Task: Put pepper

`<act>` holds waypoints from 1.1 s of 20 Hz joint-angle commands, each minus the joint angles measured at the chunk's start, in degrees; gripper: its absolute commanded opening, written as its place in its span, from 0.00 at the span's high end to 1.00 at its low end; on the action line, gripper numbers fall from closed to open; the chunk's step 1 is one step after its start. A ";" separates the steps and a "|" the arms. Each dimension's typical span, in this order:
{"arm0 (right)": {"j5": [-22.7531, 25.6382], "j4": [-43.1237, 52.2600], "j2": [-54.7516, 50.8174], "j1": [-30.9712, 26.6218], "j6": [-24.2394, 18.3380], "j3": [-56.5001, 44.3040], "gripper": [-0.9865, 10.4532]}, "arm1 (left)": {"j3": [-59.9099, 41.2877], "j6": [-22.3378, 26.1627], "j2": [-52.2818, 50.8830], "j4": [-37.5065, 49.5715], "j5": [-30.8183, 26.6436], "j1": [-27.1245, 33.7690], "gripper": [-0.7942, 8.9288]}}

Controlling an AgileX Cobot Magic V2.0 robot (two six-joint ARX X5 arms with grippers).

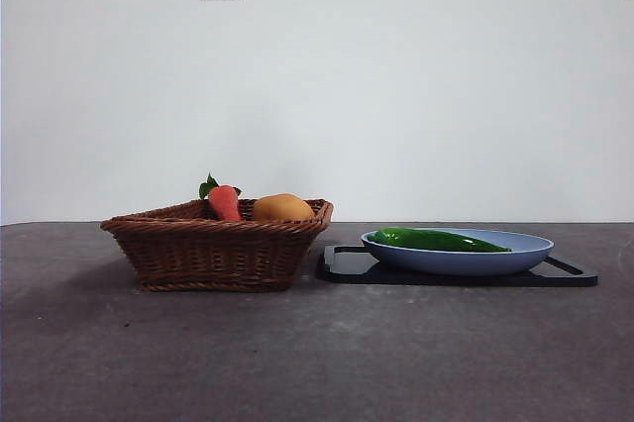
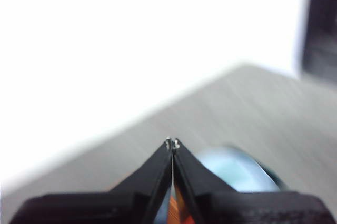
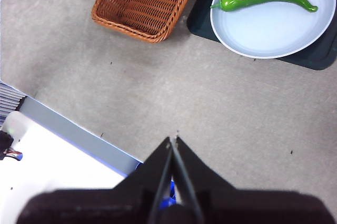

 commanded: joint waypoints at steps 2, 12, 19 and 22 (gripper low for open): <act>0.13 -0.74 0.42 0.09 0.11 1.03 0.90 | -9.88 0.74 -8.92 12.50 0.04 9.20 0.91; 0.13 -0.76 0.42 0.09 0.11 1.03 0.90 | -56.98 0.13 -42.95 33.77 -2.14 27.47 0.91; 0.13 -0.76 0.42 0.07 0.11 1.03 0.90 | -77.57 -6.01 -55.21 33.77 -2.19 29.14 0.91; 0.11 -0.74 0.42 0.09 0.11 1.03 0.90 | -82.62 -6.38 -58.29 33.75 -2.21 29.14 0.91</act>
